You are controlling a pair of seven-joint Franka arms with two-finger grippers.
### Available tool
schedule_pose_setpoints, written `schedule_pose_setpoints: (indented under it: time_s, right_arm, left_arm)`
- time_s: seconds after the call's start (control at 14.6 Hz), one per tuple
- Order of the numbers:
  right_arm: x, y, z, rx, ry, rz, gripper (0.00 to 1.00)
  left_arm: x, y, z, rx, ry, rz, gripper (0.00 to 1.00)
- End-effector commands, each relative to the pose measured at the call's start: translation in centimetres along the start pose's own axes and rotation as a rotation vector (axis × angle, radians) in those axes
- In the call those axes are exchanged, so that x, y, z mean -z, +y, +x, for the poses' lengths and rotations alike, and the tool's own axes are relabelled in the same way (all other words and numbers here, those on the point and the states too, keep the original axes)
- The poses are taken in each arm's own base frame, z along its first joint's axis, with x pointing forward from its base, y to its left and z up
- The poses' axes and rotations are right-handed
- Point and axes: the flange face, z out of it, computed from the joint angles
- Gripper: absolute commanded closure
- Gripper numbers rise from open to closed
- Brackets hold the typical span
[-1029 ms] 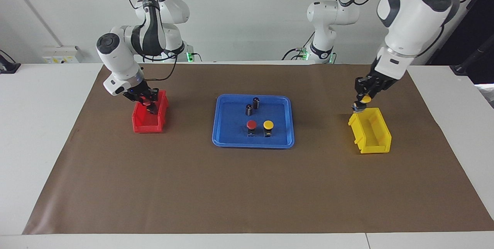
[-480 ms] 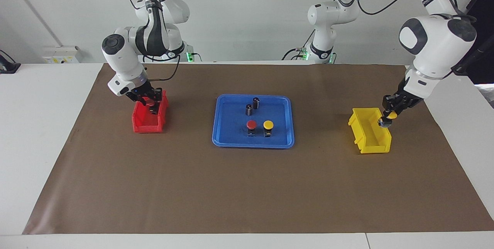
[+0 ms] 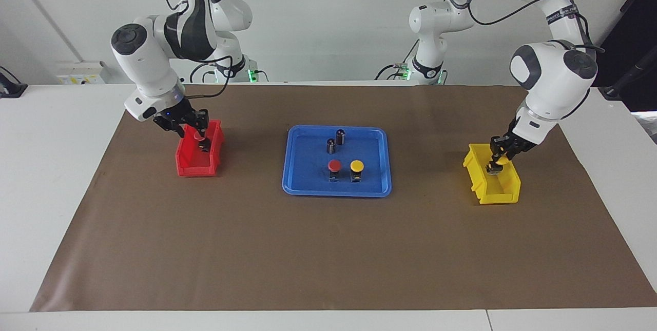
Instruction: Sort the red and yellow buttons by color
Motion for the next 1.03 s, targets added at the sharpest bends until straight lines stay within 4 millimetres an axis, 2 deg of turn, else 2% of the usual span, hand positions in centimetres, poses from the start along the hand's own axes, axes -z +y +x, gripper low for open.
schedule_pose_setpoints:
  time_s: [0.0, 0.14, 0.21, 0.27, 0.34, 0.41, 0.48, 0.55, 0.69, 0.75, 0.82, 0.89, 0.96]
  right_arm:
    - [2.4, -7.5, 4.4, -0.055, 0.033, 0.024, 0.36]
    - [4.3, -14.2, 5.8, -0.068, 0.06, 0.034, 0.32]
    - [3.9, -17.7, 6.5, -0.085, 0.06, 0.032, 0.32]
    - [3.4, -20.6, 6.7, -0.105, 0.07, 0.036, 0.32]
    - [2.6, -23.3, 6.6, -0.112, 0.066, 0.03, 0.32]
    - [1.5, -25.7, 6.4, -0.104, 0.063, 0.015, 0.32]
    - [-0.2, -28.5, 6.2, -0.11, 0.057, 0.003, 0.32]
    - [-1.4, -31.0, 6.3, -0.127, 0.073, 0.007, 0.32]
    - [-5.7, -34.6, 6.5, -0.122, 0.076, -0.024, 0.32]
    - [-7.4, -36.2, 6.4, -0.127, 0.077, -0.027, 0.32]
    - [-8.5, -36.7, 6.6, -0.135, 0.092, -0.034, 0.32]
    - [-8.5, -36.9, 6.8, -0.137, 0.113, -0.023, 0.32]
    - [-8.7, -37.1, 6.6, -0.134, 0.119, -0.014, 0.32]
  left_arm:
    - [-1.6, 0.0, -0.6, -0.019, 0.024, 0.018, 0.98]
    - [-2.2, -0.1, -0.9, -0.02, 0.012, 0.018, 0.96]
    - [-2.9, 0.0, -0.9, -0.022, 0.005, 0.017, 0.89]
    - [-3.1, -0.1, -0.9, -0.02, 0.0, 0.017, 0.78]
    - [-3.0, -0.1, -0.9, -0.02, -0.002, 0.017, 0.7]
    - [-2.9, -0.3, -0.7, -0.017, -0.002, 0.017, 0.39]
    - [-2.6, -0.3, -0.6, -0.023, -0.003, 0.017, 0.31]
    - [-2.3, -0.4, -0.4, -0.029, -0.009, 0.017, 0.28]
    - [-0.8, -0.4, 0.2, -0.029, -0.026, 0.017, 0.24]
    - [0.6, -0.3, 0.7, -0.028, -0.037, 0.017, 0.23]
    - [2.3, -0.4, 1.3, -0.027, -0.045, 0.016, 0.22]
    - [3.6, -0.5, 1.6, -0.025, -0.045, 0.017, 0.21]
    - [5.1, -0.5, 1.7, -0.027, -0.045, 0.018, 0.13]
